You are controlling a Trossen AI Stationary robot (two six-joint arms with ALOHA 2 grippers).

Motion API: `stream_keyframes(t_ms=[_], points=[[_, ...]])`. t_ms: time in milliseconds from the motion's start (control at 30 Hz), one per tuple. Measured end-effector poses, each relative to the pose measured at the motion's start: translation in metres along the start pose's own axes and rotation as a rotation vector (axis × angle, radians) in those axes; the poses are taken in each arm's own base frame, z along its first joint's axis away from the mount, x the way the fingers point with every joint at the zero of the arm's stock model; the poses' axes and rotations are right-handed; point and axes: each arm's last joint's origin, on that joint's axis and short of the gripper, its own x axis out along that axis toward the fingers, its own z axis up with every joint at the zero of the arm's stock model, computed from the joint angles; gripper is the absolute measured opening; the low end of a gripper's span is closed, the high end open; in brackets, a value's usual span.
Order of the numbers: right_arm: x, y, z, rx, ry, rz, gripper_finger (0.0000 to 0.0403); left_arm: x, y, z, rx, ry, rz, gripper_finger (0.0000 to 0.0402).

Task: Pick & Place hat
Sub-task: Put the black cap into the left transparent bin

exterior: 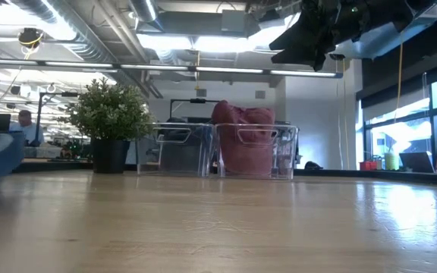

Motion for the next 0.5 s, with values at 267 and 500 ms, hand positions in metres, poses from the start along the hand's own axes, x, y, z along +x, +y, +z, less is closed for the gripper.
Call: stream_keyframes(t_ms=[267, 500], points=[[0.0, 0.0, 0.0, 0.0, 0.0, 0.0, 0.021, 0.0084, -0.0055, -0.0032, 0.078, -0.053, -0.015, 0.0062], [-0.0001, 0.0, 0.0004, -0.002, -0.004, 0.001, 0.021, 0.0045, -0.0094, -0.0021, 0.058, -0.133, -0.078, 0.0047]])
